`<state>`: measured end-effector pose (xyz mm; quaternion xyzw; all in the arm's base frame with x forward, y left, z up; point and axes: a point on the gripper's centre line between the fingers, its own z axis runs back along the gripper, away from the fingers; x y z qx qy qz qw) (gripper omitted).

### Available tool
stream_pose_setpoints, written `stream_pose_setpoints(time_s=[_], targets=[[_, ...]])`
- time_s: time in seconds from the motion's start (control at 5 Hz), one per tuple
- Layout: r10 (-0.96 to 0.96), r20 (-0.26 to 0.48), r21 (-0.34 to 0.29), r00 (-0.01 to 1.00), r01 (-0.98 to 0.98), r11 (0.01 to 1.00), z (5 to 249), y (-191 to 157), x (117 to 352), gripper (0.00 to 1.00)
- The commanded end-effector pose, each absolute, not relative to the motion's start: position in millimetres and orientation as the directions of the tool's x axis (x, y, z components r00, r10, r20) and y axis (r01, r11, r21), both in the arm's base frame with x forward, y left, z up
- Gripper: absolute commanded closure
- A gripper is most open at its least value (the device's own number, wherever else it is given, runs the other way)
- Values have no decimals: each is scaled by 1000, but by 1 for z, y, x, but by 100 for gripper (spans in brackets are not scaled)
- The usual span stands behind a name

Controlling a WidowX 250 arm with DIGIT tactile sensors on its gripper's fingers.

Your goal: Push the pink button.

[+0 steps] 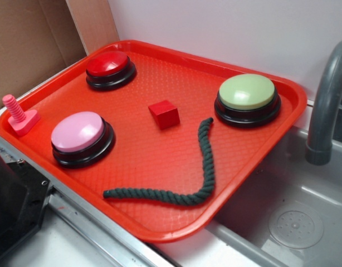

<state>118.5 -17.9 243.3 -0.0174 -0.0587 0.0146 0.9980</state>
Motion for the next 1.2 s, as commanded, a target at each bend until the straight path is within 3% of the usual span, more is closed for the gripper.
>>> stream_pose_setpoints(time_s=[0.0, 0.2, 0.4, 0.8, 1.0], targets=[[31, 117, -37, 993, -27, 999, 243, -18, 119, 0], [-30, -3, -43, 1000, 30, 999, 193, 2, 137, 0], [-62, -51, -2, 997, 62, 998, 147, 13, 146, 0], [-28, -30, 81, 999, 30, 996, 80, 11, 140, 0], [-58, -16, 91, 998, 59, 994, 71, 13, 146, 0]])
